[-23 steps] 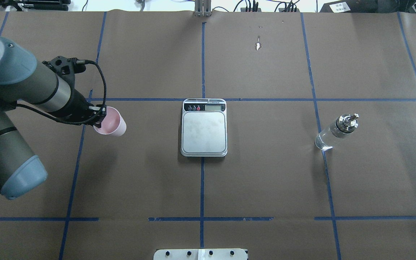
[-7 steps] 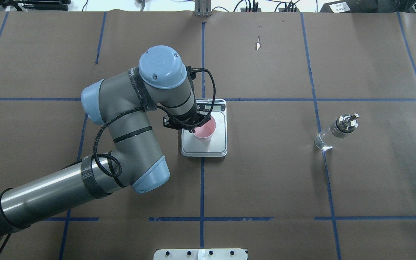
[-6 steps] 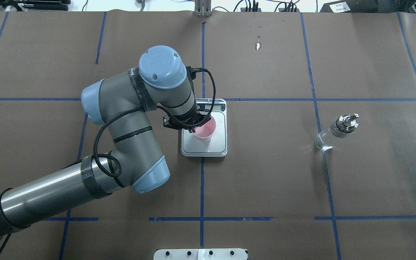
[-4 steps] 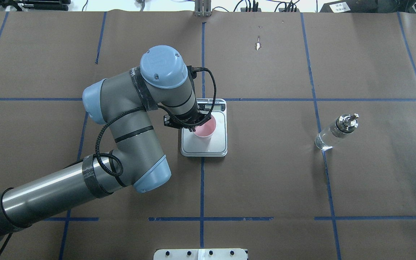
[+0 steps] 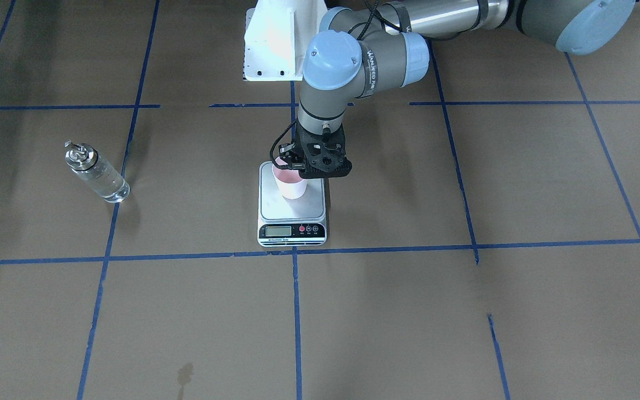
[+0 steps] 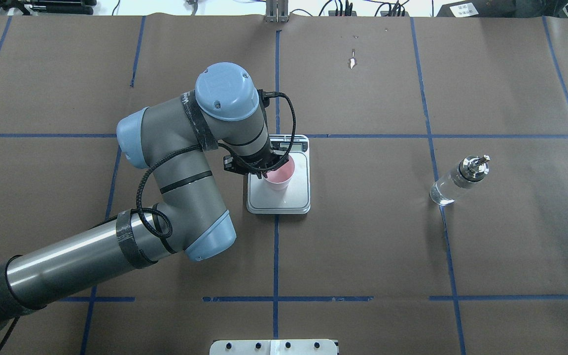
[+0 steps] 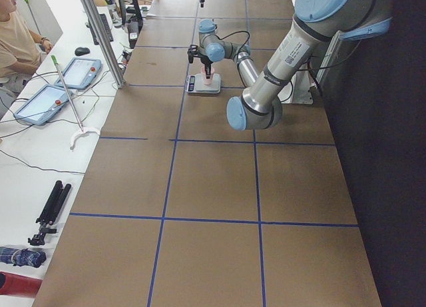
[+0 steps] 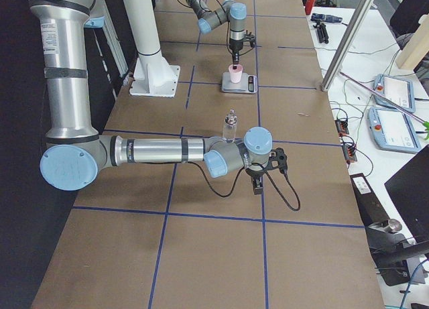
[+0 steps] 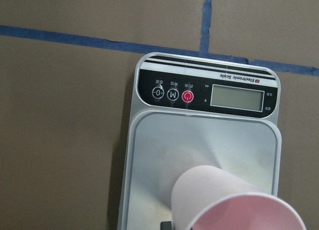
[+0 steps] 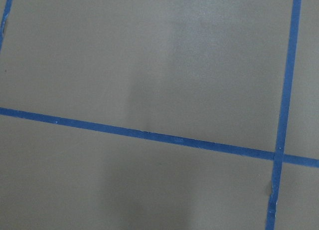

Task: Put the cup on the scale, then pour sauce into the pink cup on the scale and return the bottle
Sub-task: 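Lower the pink cup onto the scale and open the left gripper, then raise the left gripper away from the cup while the right gripper approaches the glass bottle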

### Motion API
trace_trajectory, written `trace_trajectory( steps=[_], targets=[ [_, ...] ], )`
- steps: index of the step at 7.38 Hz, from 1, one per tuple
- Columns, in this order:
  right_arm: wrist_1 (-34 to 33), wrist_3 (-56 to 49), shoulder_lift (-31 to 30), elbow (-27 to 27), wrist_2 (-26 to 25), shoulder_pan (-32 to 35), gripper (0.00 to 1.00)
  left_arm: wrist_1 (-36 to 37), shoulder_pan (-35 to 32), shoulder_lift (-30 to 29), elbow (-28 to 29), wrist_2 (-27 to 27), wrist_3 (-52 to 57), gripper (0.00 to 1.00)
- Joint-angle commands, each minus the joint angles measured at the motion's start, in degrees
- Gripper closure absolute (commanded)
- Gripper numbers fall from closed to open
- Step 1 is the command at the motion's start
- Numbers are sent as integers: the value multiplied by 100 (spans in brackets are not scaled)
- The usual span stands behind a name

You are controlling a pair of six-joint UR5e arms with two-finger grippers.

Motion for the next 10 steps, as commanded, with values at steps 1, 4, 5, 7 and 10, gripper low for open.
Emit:
trace_trajectory(
  steps=[1, 4, 5, 7, 10],
  targets=[
    [0, 1, 0, -1, 0, 0, 0, 0, 0, -14, -38, -37, 7, 45],
    [9, 954, 0, 287, 17, -35, 0, 52, -148, 676, -1462, -37, 7, 27],
    [18, 1359, -122, 655, 18, -166, 0, 53, -280, 1220, -2219, -29, 7, 27],
    [811, 1879, -508, 1577, -43, -674, 0, 35, -745, 1594, -2525, -46, 50, 27],
    [1547, 4121, -835, 2570, -61, -1316, 0, 9, -931, 1770, -2464, -29, 420, 27]
  ],
)
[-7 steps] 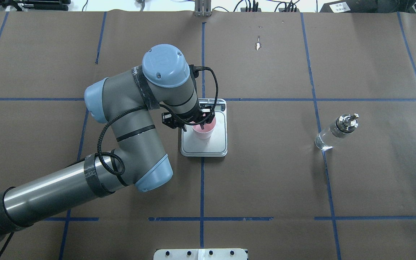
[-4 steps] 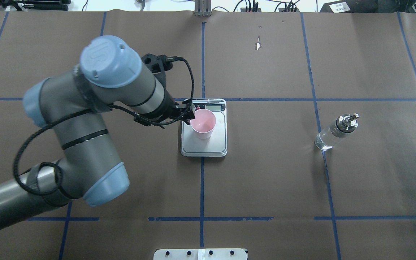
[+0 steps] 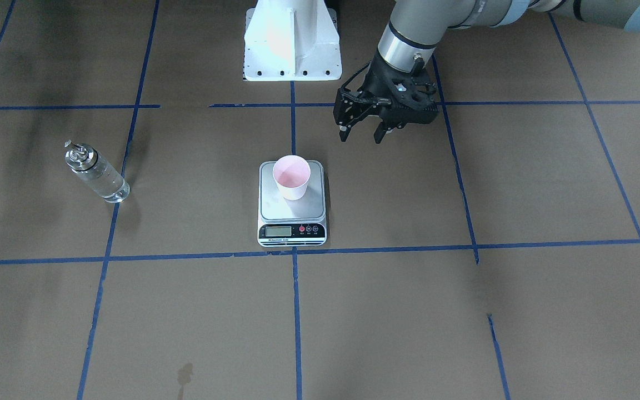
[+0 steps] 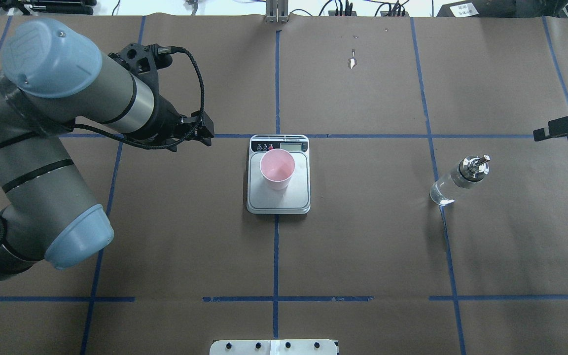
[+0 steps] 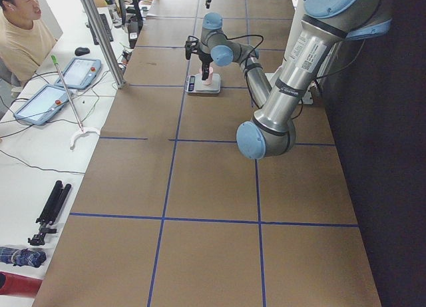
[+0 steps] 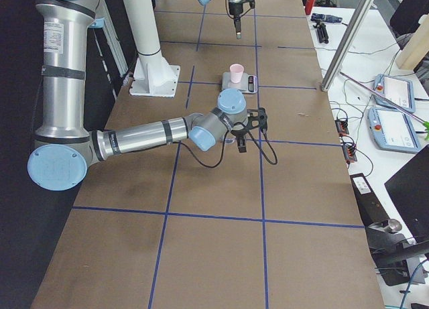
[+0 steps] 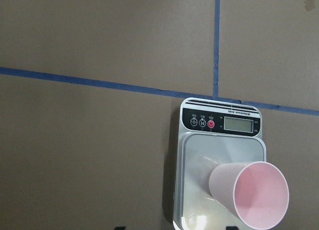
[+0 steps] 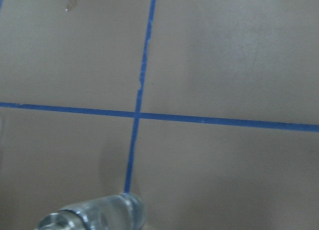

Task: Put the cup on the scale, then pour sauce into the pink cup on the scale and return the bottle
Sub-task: 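Raise the left gripper away from the cup while the right gripper approaches the glass bottle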

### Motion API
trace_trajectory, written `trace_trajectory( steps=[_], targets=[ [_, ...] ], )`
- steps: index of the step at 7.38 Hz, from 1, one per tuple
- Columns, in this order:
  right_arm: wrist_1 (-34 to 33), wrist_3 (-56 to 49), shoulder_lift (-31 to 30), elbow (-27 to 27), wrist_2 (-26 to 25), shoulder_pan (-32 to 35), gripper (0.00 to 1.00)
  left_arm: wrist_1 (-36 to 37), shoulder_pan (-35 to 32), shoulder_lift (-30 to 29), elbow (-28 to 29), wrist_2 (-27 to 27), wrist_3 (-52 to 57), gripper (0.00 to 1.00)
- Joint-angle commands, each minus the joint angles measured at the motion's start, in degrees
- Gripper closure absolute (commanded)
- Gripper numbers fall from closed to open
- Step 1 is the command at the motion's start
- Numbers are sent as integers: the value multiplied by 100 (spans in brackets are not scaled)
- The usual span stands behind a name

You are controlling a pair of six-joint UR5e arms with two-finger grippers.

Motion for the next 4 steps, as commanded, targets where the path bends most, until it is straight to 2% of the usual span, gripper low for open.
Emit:
trace_trajectory(
  steps=[1, 2, 4],
  targets=[
    [178, 1876, -87, 923, -283, -702, 0, -11, -61, 49, 46, 10, 76, 27],
    [170, 2067, -244, 1319, -739, -1150, 0, -11, -61, 58, 72, 19, 84, 25],
    [170, 2297, -639, 1796, -2230, -2011, 0, -11, -52, 84, 81, 19, 76, 24]
  ],
)
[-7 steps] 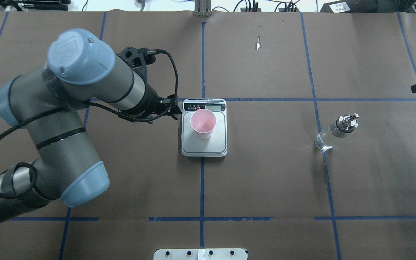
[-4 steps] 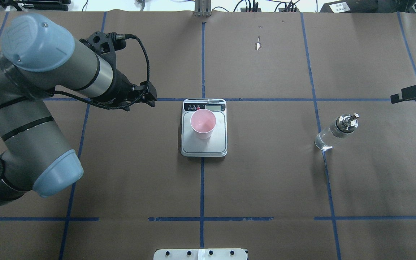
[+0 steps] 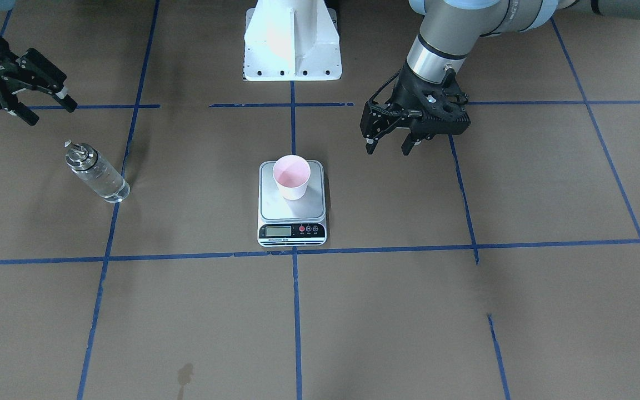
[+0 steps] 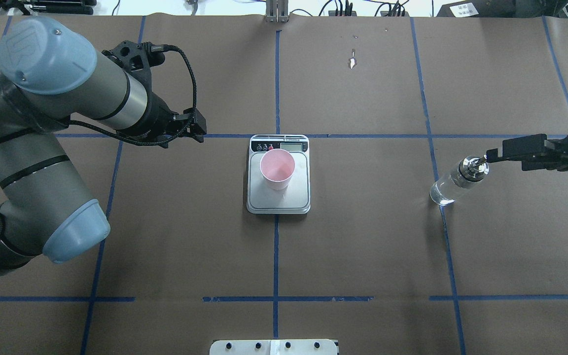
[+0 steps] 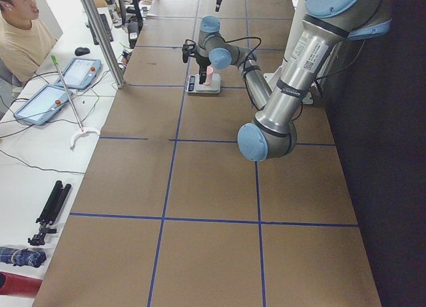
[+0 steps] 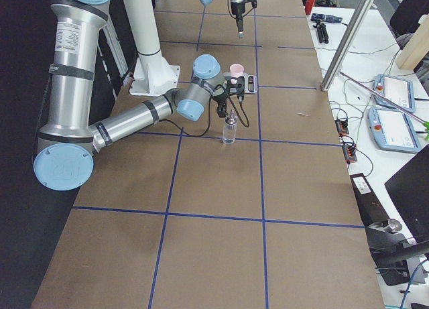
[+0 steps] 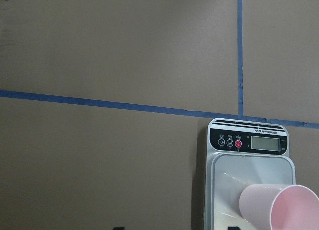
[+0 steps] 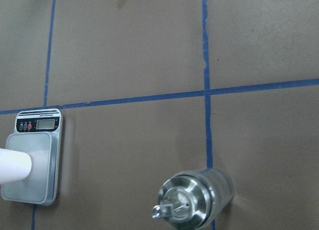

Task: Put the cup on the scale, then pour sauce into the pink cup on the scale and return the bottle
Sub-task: 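Raise the left gripper away from the cup while the right gripper approaches the glass bottle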

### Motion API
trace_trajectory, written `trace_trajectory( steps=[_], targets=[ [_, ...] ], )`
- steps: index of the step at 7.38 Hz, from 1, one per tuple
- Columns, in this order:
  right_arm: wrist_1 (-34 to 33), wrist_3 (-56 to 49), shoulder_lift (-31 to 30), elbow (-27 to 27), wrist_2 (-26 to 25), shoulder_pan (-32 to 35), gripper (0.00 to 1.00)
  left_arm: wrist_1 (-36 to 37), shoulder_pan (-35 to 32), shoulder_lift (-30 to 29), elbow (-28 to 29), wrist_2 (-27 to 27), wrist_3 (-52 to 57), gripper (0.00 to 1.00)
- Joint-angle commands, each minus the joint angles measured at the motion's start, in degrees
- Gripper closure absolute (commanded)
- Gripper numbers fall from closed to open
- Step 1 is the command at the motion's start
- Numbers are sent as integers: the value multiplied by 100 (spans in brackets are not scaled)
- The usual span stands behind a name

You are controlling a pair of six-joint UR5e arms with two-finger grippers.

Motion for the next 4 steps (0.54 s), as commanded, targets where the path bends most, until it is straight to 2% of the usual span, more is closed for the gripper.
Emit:
trace_trajectory(
  steps=[1, 2, 4],
  targets=[
    [2, 174, -338, 356, -1181, -767, 0, -9, 11, 5, 7, 1, -10, 23],
    [2, 174, -565, 417, -1592, -1004, 0, -9, 11, 14, 7, 1, -10, 23],
    [-7, 183, -899, 418, -3267, -2143, 0, -9, 11, 5, 7, 1, -10, 23]
  ],
)
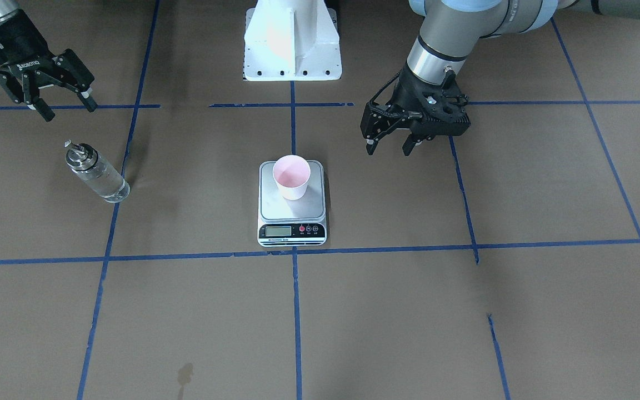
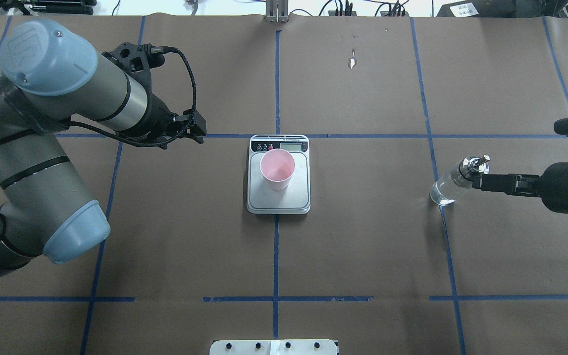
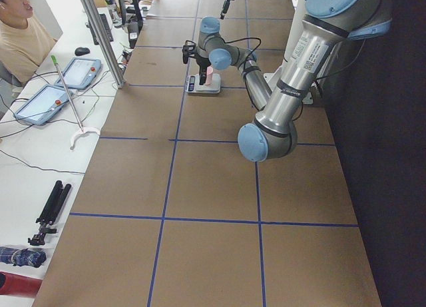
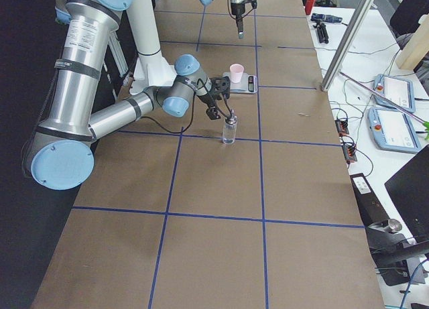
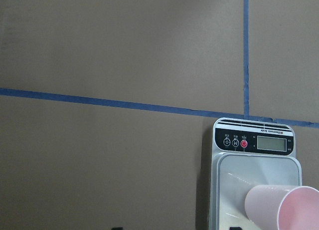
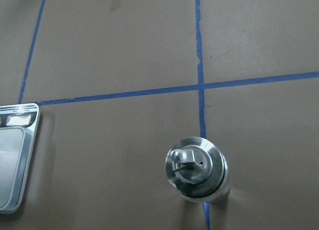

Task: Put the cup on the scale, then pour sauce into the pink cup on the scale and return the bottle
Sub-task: 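Close the right gripper around the glass sauce bottle and lift it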

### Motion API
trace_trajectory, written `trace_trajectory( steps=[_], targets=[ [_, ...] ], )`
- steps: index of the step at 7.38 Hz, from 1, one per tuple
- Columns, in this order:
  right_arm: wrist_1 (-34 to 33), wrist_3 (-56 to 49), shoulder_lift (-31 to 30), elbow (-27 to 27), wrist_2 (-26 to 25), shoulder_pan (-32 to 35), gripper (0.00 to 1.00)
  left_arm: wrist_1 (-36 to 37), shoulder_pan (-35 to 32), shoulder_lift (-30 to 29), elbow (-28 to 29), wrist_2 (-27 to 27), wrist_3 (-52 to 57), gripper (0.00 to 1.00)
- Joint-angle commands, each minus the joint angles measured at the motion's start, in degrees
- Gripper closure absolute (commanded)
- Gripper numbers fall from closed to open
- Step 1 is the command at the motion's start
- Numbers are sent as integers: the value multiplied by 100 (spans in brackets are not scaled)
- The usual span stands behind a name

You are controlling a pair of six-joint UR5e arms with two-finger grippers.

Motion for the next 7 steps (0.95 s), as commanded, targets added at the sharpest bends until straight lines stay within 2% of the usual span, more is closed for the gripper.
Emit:
trace_trajectory(
  steps=[1, 4, 6, 7],
  targets=[
    [2, 62, -342, 10, -1265, -826, 0, 0, -17, 3, 0, 0, 0, 23],
    [2, 404, -317, -139, -2582, -1705, 0, 8, -17, 3, 0, 0, 0, 23],
    [28, 414, -134, -525, -3557, -2083, 1, 8, -17, 12, 35, 0, 8, 23],
    [141, 440, -97, -657, -3832, -2172, 0, 8, -17, 12, 53, 0, 8, 23]
  ],
)
